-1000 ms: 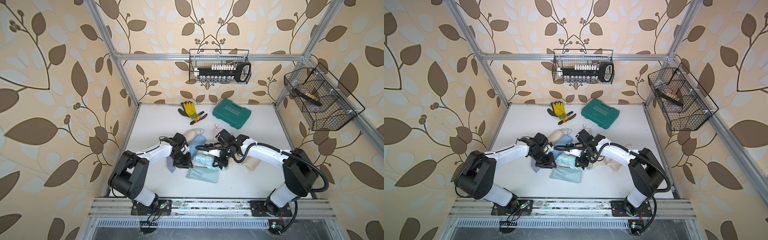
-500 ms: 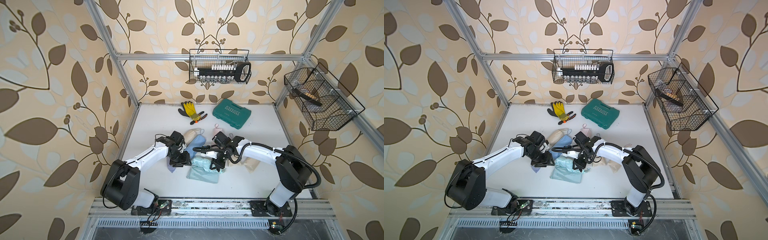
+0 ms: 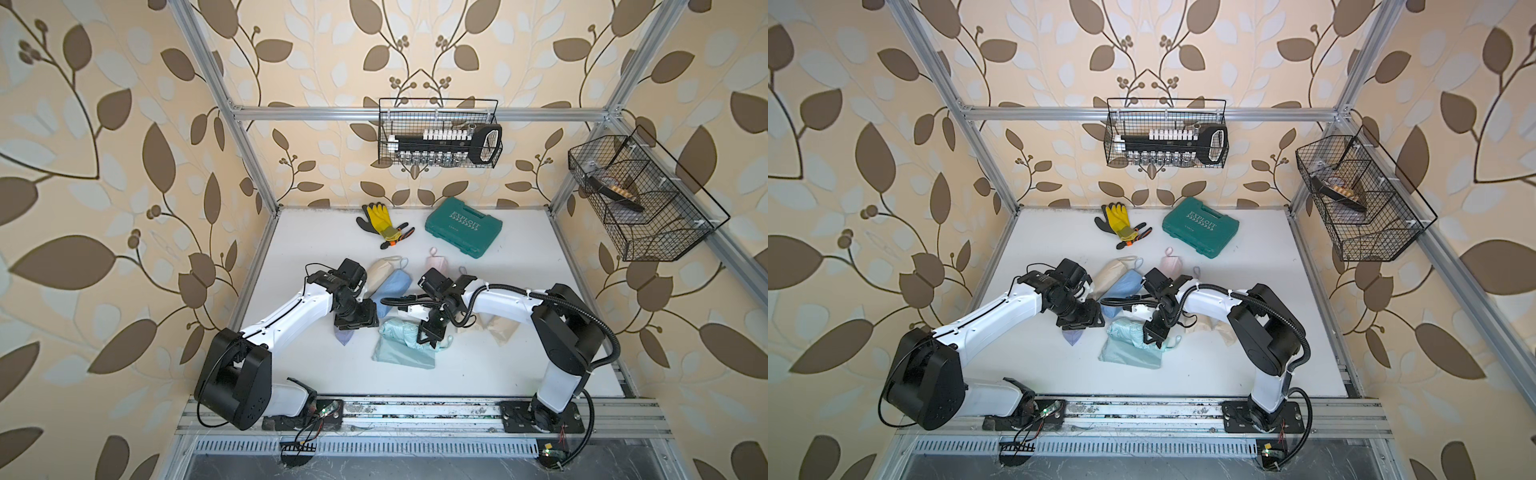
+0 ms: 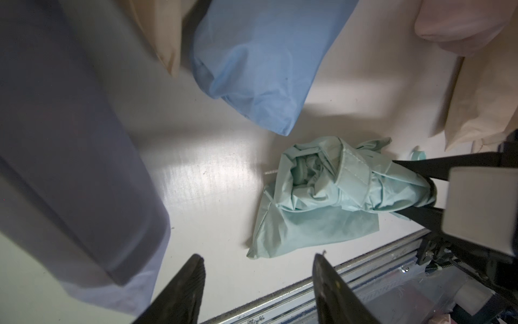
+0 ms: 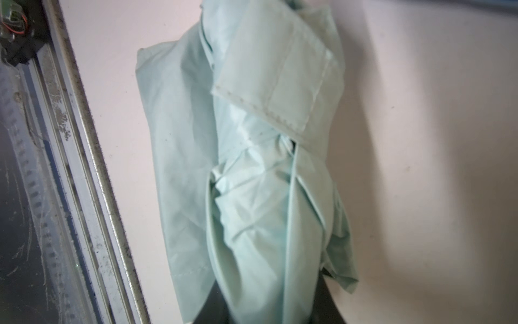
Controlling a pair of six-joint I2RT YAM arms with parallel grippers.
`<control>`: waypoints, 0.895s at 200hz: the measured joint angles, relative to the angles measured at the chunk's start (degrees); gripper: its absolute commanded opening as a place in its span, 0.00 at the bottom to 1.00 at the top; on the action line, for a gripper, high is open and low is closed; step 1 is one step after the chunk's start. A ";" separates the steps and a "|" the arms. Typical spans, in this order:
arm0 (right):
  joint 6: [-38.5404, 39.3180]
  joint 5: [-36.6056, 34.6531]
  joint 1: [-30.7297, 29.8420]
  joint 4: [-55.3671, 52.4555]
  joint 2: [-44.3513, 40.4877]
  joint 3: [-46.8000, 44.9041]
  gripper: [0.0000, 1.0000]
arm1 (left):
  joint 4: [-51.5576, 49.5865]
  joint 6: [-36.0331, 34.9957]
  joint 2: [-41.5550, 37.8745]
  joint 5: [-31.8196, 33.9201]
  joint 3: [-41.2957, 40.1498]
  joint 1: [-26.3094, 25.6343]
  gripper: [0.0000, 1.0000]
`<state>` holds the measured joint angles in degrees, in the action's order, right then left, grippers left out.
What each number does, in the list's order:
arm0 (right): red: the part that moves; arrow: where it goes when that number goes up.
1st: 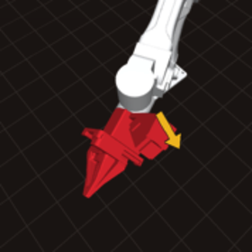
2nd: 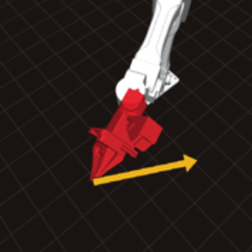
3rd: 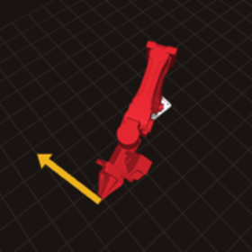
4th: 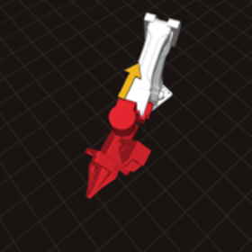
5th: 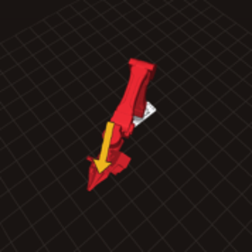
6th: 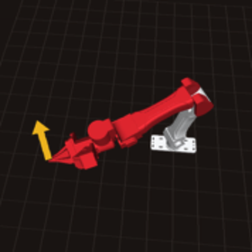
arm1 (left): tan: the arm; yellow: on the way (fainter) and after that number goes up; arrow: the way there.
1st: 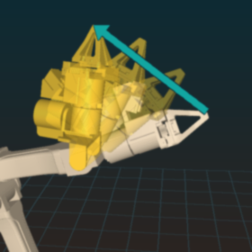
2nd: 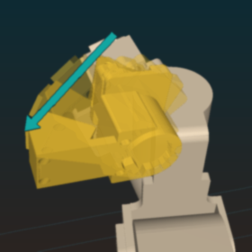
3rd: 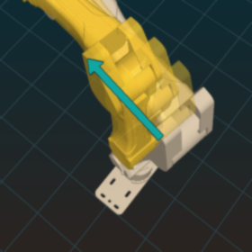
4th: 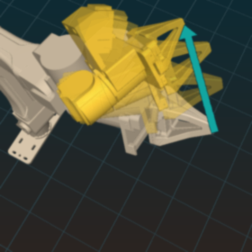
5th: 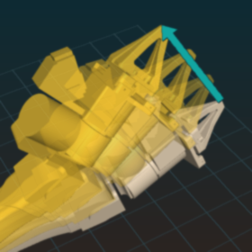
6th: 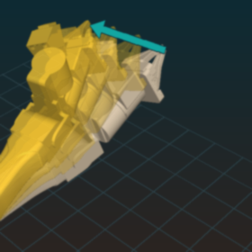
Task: Take umbrellas out of sleeves
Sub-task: Place the umbrella at the center of the board.
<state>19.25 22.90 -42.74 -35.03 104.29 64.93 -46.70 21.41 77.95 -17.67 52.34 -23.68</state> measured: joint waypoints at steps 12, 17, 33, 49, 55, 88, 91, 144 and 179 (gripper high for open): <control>-0.24 -0.17 0.00 0.00 0.63 0.83 0.26 | -0.22 0.02 0.00 0.35 0.02 0.00 0.67; -0.37 -0.20 0.00 0.07 0.79 1.03 0.30 | -0.33 0.02 0.00 0.46 0.09 0.02 0.67; -1.25 -0.79 -0.02 0.11 1.01 1.18 0.48 | -0.46 -0.02 0.00 0.92 0.33 0.02 0.69; -1.05 -2.01 -0.02 0.11 1.11 1.18 0.55 | -0.59 0.00 0.00 1.46 0.52 0.04 0.70; -1.27 -2.45 0.00 0.00 1.11 1.18 0.56 | -0.61 0.00 0.00 1.53 0.52 0.09 0.71; -1.36 -5.60 0.09 -0.87 1.09 2.01 0.61 | -0.72 -0.04 0.00 1.70 0.59 0.13 0.72; -1.33 -5.86 0.11 -0.90 1.07 2.14 0.60 | -0.76 -0.04 0.00 1.70 0.63 0.13 0.72; -2.34 -9.90 1.57 -1.49 0.22 3.56 0.61 | -0.76 -0.26 0.04 1.66 1.27 0.13 0.73; -3.02 -9.46 1.62 -1.44 0.20 3.69 0.63 | -0.79 -0.28 0.04 1.64 1.27 0.13 0.74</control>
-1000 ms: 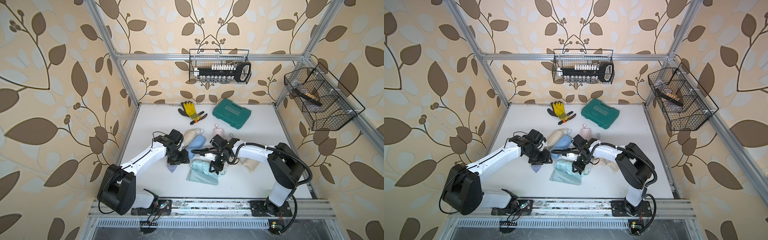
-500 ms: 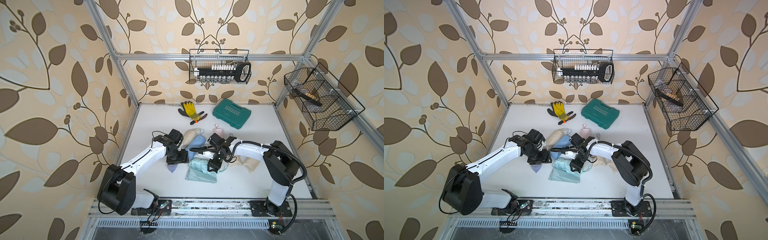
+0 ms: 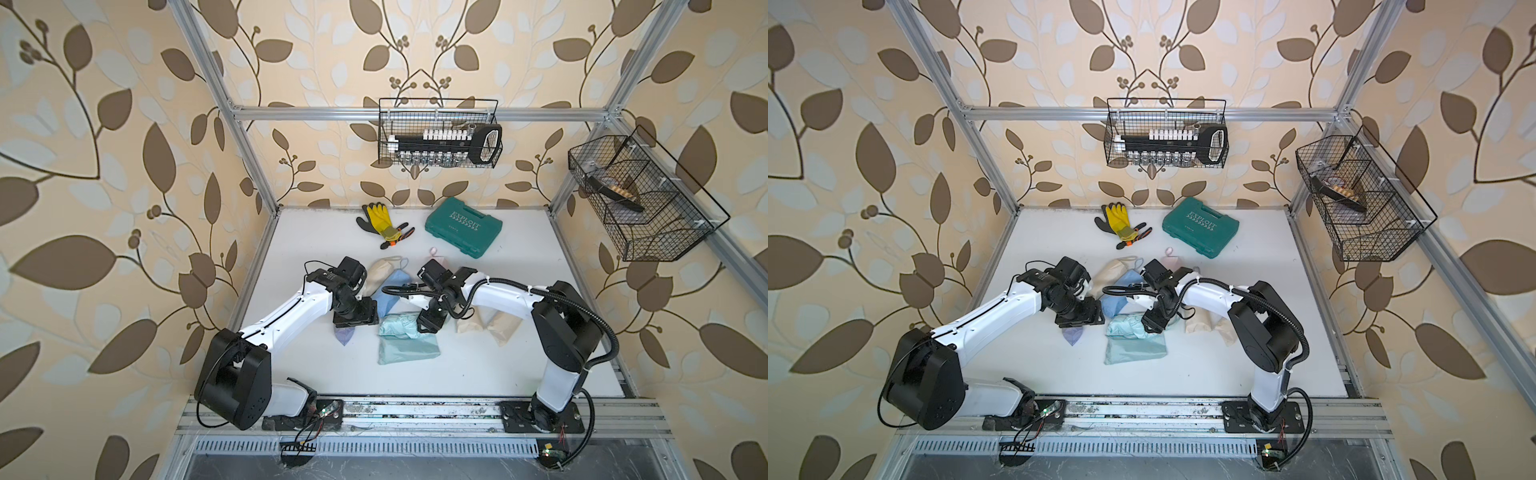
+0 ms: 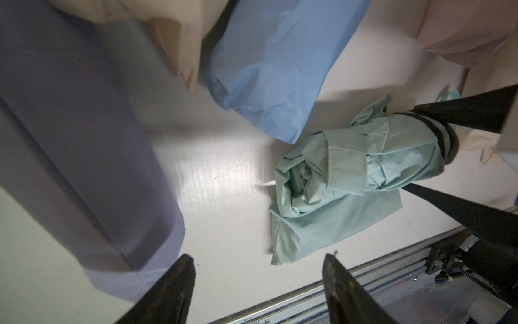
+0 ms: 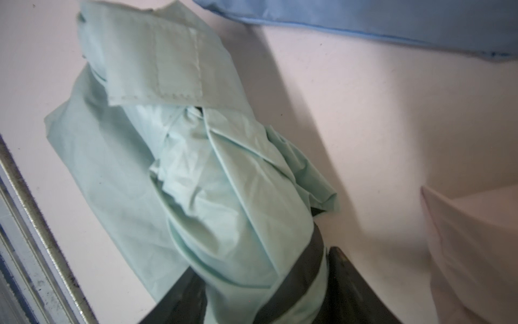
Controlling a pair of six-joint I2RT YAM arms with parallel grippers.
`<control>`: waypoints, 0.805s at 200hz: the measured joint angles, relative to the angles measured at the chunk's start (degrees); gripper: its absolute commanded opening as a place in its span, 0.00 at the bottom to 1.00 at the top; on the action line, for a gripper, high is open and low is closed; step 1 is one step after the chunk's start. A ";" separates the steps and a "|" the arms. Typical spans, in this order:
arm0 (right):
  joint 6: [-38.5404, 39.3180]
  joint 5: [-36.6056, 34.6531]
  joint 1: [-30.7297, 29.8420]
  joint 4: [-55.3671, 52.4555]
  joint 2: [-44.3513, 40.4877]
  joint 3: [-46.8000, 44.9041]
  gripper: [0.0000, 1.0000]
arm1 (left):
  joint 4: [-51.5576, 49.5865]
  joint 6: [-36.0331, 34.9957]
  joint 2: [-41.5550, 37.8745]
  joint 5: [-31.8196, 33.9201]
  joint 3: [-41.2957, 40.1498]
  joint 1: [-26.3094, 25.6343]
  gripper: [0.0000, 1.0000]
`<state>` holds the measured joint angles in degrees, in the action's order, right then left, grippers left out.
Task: Take umbrellas out of sleeves
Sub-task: Place the umbrella at the center of the board.
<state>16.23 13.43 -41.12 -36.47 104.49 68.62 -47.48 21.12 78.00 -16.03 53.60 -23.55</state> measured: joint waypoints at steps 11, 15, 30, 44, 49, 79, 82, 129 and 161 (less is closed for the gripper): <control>-0.13 0.35 0.00 -0.04 -0.07 0.00 0.63 | 0.00 0.00 -0.02 0.02 0.00 0.00 0.74; -0.22 0.52 0.00 -0.13 -0.15 0.00 0.64 | 0.00 0.00 -0.07 0.02 0.00 0.00 0.75; -0.63 1.05 0.07 -0.31 -1.09 0.00 0.65 | -0.07 0.00 -0.35 0.04 0.00 0.02 0.76; -1.03 2.19 0.42 0.35 -3.69 -0.44 0.97 | -0.26 0.02 -0.81 0.09 0.00 0.02 0.76; -1.92 2.51 0.70 0.81 -5.11 -0.79 0.99 | -0.35 0.02 -0.92 0.09 0.00 0.02 0.76; -4.70 4.26 4.37 4.37 -15.15 -1.86 0.99 | -0.44 0.04 -1.01 0.28 0.00 0.42 0.79; -5.07 4.33 4.83 4.79 -15.96 -1.81 0.99 | -0.46 0.02 -1.01 0.35 0.02 0.50 0.80; -18.23 1.92 11.10 8.41 -20.48 1.62 0.99 | -1.01 0.04 -0.07 2.49 2.97 2.67 0.82; -26.80 6.36 17.86 7.43 -17.03 7.34 0.99 | -1.77 0.07 1.81 5.11 5.70 4.70 0.83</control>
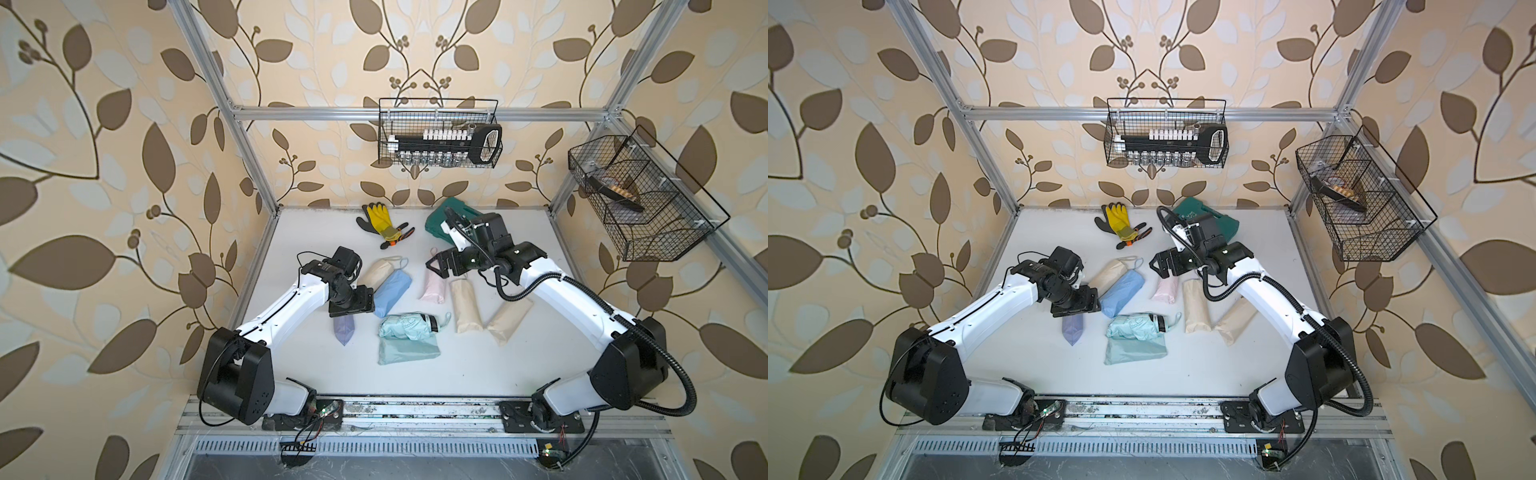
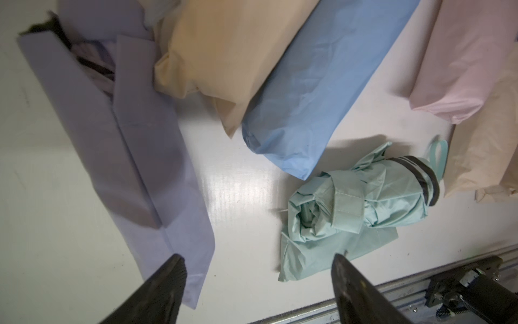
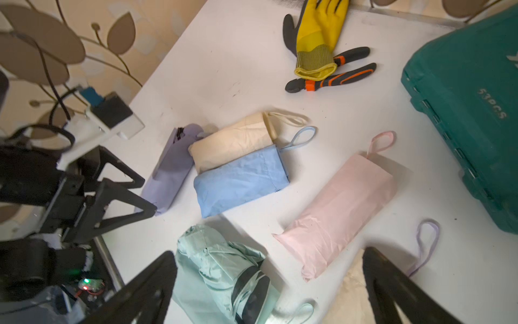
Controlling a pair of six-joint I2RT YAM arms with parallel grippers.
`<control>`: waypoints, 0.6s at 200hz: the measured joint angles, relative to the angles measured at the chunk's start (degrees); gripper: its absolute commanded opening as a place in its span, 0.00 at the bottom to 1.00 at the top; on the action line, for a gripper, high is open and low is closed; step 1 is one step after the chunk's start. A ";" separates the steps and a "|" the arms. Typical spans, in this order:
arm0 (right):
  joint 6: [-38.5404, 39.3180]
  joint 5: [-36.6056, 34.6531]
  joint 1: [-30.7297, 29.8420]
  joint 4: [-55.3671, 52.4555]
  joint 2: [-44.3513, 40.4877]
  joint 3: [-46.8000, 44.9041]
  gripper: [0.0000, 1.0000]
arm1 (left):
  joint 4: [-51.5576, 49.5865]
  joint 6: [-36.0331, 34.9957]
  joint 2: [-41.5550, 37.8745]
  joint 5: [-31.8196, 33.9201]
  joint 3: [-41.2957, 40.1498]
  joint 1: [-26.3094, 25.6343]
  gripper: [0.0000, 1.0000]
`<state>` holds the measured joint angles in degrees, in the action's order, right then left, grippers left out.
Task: Take umbrellas out of sleeves
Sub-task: Place the umbrella at the center of the board, then pick up the umbrella from the center of the board.
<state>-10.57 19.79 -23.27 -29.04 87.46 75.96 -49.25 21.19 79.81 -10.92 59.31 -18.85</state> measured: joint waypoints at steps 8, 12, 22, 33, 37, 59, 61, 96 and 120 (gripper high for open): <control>-1.29 1.03 1.31 -0.57 0.92 0.74 0.99 | -0.33 0.02 0.28 0.85 0.28 0.79 0.83; -1.70 1.42 1.73 -0.87 1.25 0.94 0.99 | -0.44 0.02 0.37 1.03 0.31 1.18 0.83; -2.62 2.47 2.40 -1.99 1.99 1.03 0.99 | -0.87 0.00 0.76 1.51 0.35 2.86 0.82; -3.23 3.21 2.43 -3.32 2.43 0.98 0.99 | -1.46 0.00 1.31 2.23 0.39 4.81 0.82; -3.45 3.34 2.36 -3.61 2.43 0.96 0.99 | -1.66 0.00 1.55 2.43 0.39 5.57 0.82; -4.00 4.02 2.16 -4.37 2.34 0.66 0.98 | -2.69 -0.22 4.11 4.17 1.07 8.26 0.80; -4.04 4.04 2.16 -4.35 2.34 0.59 0.98 | -2.71 -0.26 4.42 4.35 1.18 8.48 0.81; -5.14 5.40 2.16 -4.35 2.32 -0.55 0.97 | -2.75 -1.86 9.11 6.67 2.38 8.72 0.79; -5.53 6.14 2.16 -3.39 1.92 -1.36 0.96 | -2.21 -2.89 11.89 7.06 2.43 8.72 0.78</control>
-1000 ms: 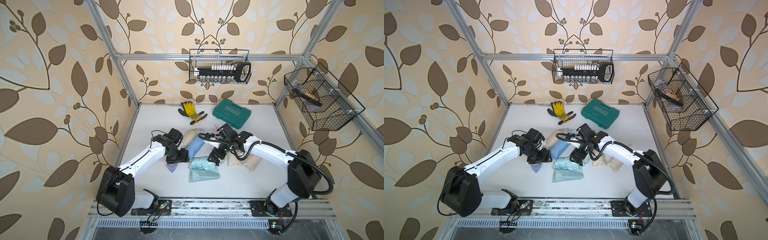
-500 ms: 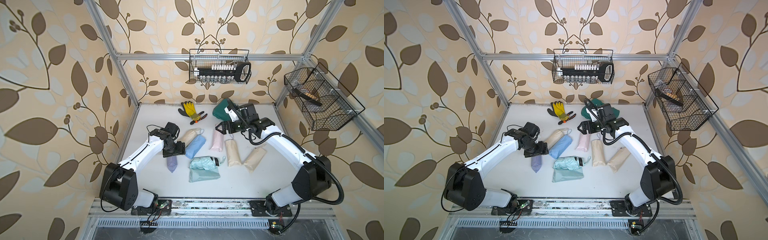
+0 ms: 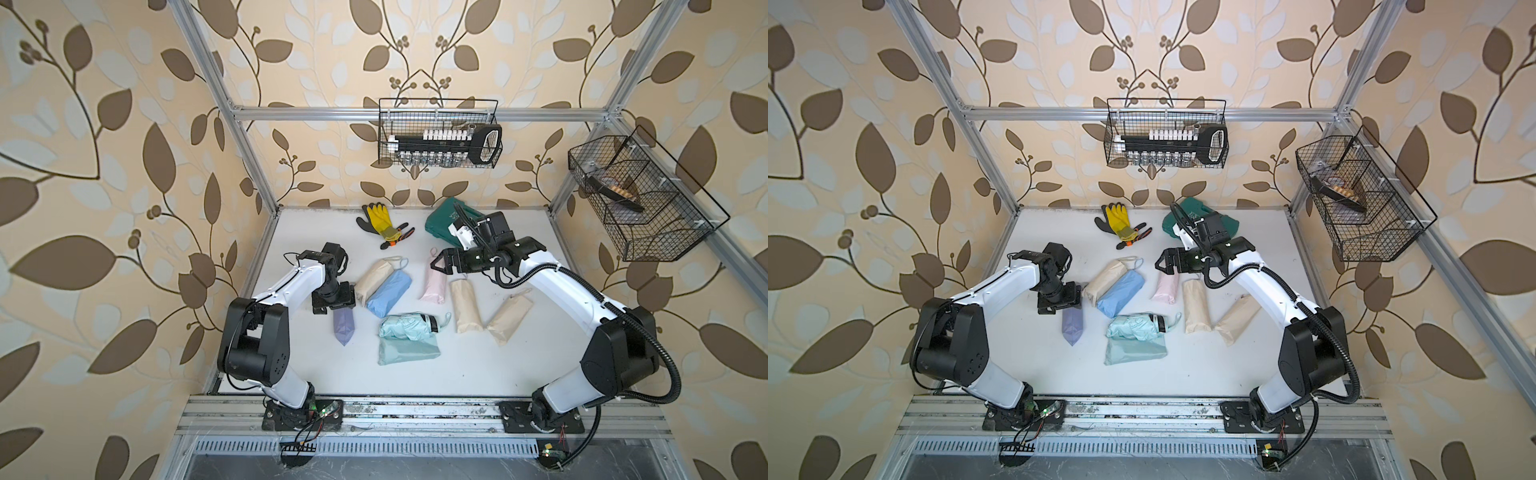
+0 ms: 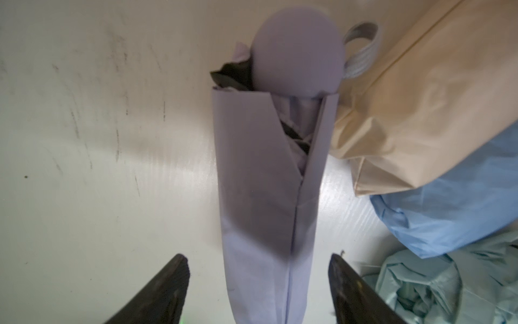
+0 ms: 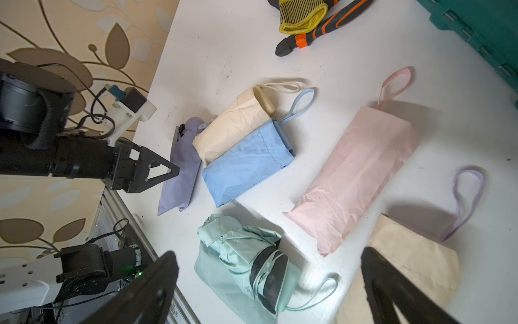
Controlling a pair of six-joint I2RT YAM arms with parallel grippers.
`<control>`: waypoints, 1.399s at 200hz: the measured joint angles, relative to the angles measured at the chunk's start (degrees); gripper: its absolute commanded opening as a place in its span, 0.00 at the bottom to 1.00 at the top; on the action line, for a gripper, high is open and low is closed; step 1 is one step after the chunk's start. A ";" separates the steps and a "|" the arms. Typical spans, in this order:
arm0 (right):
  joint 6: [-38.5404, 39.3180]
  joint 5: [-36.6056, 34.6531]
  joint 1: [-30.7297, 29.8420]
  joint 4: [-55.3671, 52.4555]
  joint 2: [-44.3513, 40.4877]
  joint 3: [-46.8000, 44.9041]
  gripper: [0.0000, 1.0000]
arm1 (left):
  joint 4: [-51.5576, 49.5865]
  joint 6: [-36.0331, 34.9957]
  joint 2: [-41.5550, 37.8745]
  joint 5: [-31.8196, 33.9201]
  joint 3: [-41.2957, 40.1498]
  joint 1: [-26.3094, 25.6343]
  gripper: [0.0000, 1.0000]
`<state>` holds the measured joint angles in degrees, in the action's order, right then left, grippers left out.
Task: Take umbrellas out of sleeves
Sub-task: Pick up the umbrella from the center of the board.
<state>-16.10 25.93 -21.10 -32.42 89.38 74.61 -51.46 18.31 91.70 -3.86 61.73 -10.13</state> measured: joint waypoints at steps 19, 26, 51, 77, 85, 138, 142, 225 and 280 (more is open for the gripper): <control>-0.17 0.09 0.00 1.20 -1.42 -1.66 0.95 | 0.76 -0.37 2.19 0.15 0.00 0.00 0.75; -0.22 0.11 0.00 1.53 -2.03 -2.10 0.95 | 1.05 -0.52 3.06 0.15 0.00 0.00 0.73; -0.52 0.28 -0.04 2.54 -3.43 -2.36 0.94 | 2.27 -1.11 6.05 0.17 0.02 0.00 0.67; -0.85 0.70 -0.15 3.32 -3.65 -2.36 0.94 | 3.19 -1.84 8.02 0.42 0.17 0.00 0.59; -0.90 0.74 -0.15 3.34 -3.65 -2.36 0.94 | 3.48 -1.99 8.50 0.50 0.24 0.00 0.54; -1.68 1.14 -0.15 3.65 -3.65 -2.36 0.94 | 3.39 -3.80 9.29 1.53 0.66 0.07 0.13; -1.75 1.22 -0.15 3.74 -3.65 -2.36 0.93 | 3.39 -3.74 9.27 1.49 0.66 0.09 0.10; -2.93 3.50 -1.03 5.25 -1.95 -2.29 0.93 | 0.96 -3.78 1.70 0.85 0.66 0.11 0.00; -1.81 6.34 -1.18 6.05 -2.08 -2.29 0.92 | 0.94 -5.79 -10.56 -17.33 0.83 0.44 0.00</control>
<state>-17.91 32.27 -22.28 -26.37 87.31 72.31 -50.52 12.51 81.14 -21.19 62.57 -9.69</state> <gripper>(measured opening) 0.921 0.314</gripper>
